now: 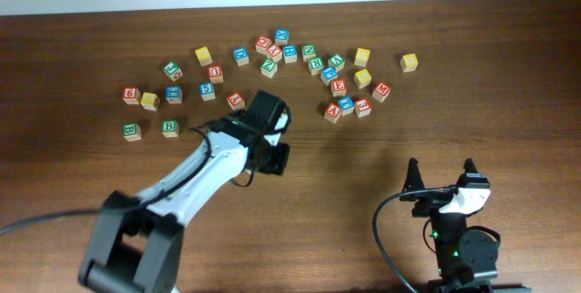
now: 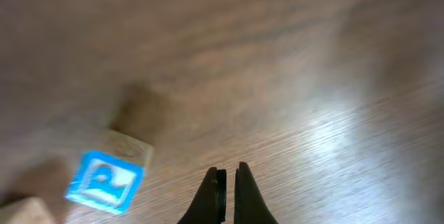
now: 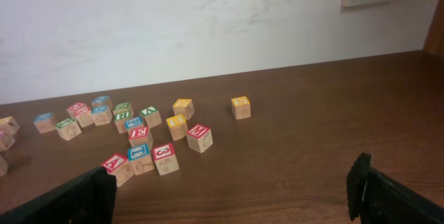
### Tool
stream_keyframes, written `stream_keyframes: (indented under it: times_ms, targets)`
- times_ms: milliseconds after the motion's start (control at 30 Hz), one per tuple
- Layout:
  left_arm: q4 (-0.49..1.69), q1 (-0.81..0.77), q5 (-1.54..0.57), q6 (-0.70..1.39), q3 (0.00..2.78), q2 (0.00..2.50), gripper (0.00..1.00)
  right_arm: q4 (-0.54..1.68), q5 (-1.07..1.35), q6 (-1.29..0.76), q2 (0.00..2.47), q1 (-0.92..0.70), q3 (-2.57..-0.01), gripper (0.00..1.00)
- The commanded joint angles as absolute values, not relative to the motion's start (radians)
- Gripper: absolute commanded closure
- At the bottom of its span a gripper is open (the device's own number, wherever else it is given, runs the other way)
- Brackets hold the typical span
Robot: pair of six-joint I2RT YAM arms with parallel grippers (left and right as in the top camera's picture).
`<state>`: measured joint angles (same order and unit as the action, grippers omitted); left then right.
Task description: Spell out ICRA
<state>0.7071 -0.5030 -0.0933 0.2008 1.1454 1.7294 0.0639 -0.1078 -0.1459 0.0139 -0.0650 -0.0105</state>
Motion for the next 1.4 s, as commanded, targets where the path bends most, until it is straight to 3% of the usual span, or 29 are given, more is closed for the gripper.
stream_keyframes:
  times_ms: [0,433,633,733,1200,1367]
  targets:
    - [0.728,-0.479,0.001,0.185,1.171,1.671,1.00,0.072,-0.117,-0.138,0.006,-0.057,-0.006,0.02]
    - [0.752,-0.472,0.128,0.303,1.138,1.675,0.98,0.072,-0.117,-0.138,0.006,-0.057,-0.006,0.02]
    - [0.720,-0.472,0.140,0.341,1.073,1.682,0.62,0.072,-0.117,-0.138,0.006,-0.057,-0.006,0.02]
    - [0.709,-0.472,0.140,0.341,1.058,1.689,0.55,0.072,-0.117,-0.138,0.006,-0.057,-0.006,0.02]
    - [0.592,-0.472,0.185,0.344,1.042,1.735,0.59,0.072,-0.117,-0.138,0.006,-0.057,-0.006,0.02]
    - [0.592,-0.472,0.178,0.345,1.042,1.778,0.88,0.072,-0.117,-0.138,0.006,-0.057,-0.006,0.02]
